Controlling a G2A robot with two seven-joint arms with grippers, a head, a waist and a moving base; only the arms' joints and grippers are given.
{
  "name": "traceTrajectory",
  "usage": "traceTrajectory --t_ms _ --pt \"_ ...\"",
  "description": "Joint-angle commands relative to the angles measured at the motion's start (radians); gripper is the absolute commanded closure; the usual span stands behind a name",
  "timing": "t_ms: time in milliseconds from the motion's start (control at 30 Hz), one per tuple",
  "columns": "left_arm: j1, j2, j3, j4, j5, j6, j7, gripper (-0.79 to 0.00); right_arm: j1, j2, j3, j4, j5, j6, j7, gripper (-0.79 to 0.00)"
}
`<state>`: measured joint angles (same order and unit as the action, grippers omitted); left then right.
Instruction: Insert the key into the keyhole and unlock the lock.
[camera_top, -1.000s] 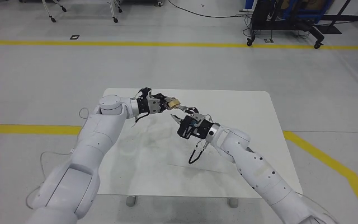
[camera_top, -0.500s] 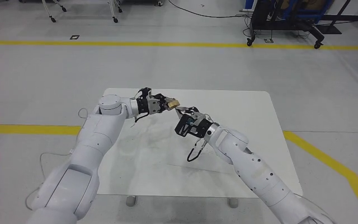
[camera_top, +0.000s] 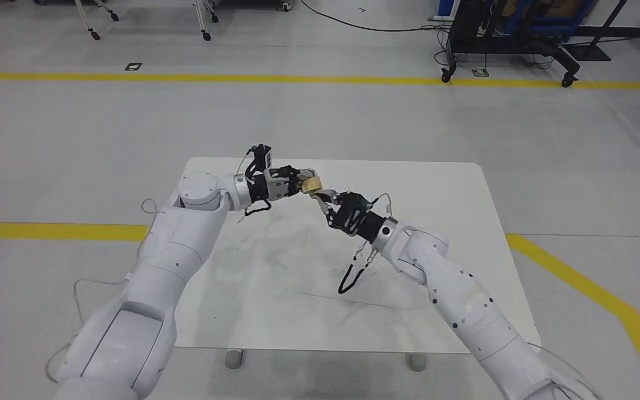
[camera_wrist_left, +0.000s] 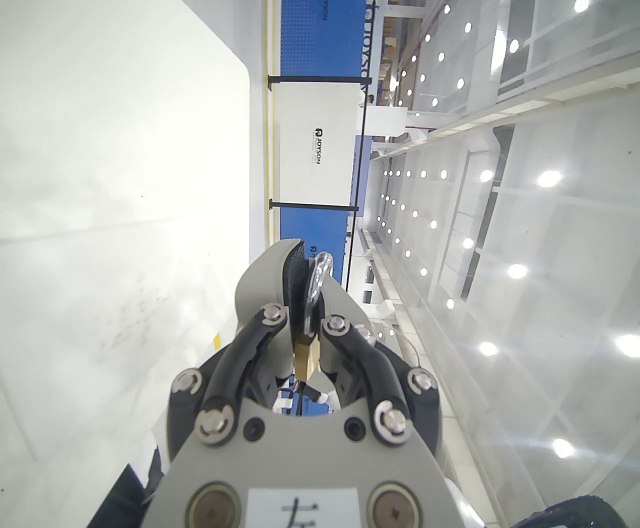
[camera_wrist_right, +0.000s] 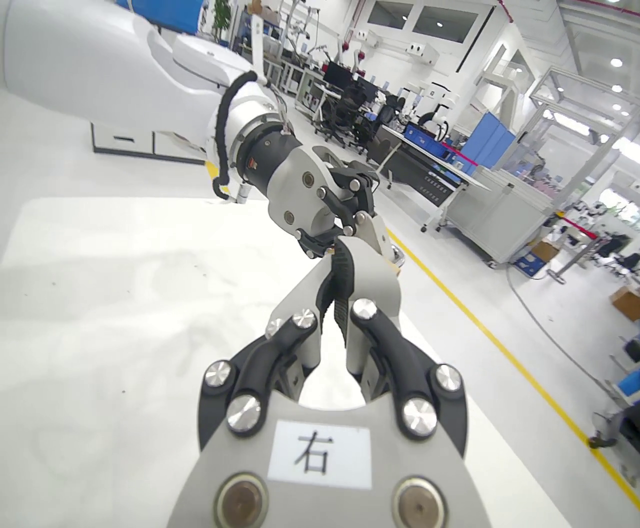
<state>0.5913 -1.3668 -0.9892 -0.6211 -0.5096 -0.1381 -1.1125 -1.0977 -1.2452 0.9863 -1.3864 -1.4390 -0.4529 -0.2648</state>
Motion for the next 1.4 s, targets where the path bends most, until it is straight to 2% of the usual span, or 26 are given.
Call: traceTrajectory --t_ms 0,200,267,333,400,567,733,767,867,1067,1267,1367 --pt "0.009 0.003 -0.010 -0.011 -0.007 -0.009 -0.004 0.000 0.008 -0.002 0.002 0.021 0.012 0.002 -0.007 0.000" --pt "0.028 0.011 -0.031 -0.038 -0.003 -0.011 0.034 0.000 0.003 -0.001 0.000 0.013 -0.053 0.034 -0.058 0.000" --pt "0.036 0.013 -0.038 -0.049 -0.002 -0.020 0.055 0.000 -0.012 0.001 -0.005 -0.010 -0.114 0.076 -0.061 -0.145" --pt "0.044 0.014 -0.042 -0.063 0.004 -0.030 0.072 0.000 -0.030 0.001 -0.012 -0.038 -0.155 0.120 -0.048 -0.206" --pt "0.051 0.016 -0.046 -0.074 0.007 -0.033 0.079 0.000 -0.044 -0.001 -0.021 -0.063 -0.186 0.160 -0.021 -0.240" --pt "0.064 0.020 -0.053 -0.098 0.019 -0.035 0.089 0.000 -0.049 -0.010 -0.044 -0.089 -0.221 0.221 0.043 -0.268" --pt "0.073 0.023 -0.058 -0.115 0.029 -0.033 0.092 0.000 -0.039 -0.021 -0.060 -0.081 -0.213 0.256 0.072 -0.212" --pt "0.074 0.023 -0.059 -0.118 0.031 -0.034 0.092 0.000 -0.038 -0.023 -0.062 -0.078 -0.208 0.262 0.071 -0.182" --pt "0.079 0.025 -0.061 -0.125 0.037 -0.033 0.092 0.000 -0.037 -0.028 -0.061 -0.069 -0.194 0.275 0.066 0.000" --pt "0.082 0.026 -0.065 -0.133 0.047 -0.040 0.092 0.000 -0.039 -0.033 -0.042 -0.041 -0.102 0.233 0.031 0.000" --pt "0.088 0.029 -0.067 -0.144 0.063 -0.066 0.088 0.000 -0.017 -0.034 -0.008 0.042 0.056 0.058 -0.081 0.000" --pt "0.091 0.030 -0.068 -0.148 0.072 -0.071 0.095 0.000 -0.007 -0.034 0.000 0.077 0.086 0.009 -0.114 0.000"
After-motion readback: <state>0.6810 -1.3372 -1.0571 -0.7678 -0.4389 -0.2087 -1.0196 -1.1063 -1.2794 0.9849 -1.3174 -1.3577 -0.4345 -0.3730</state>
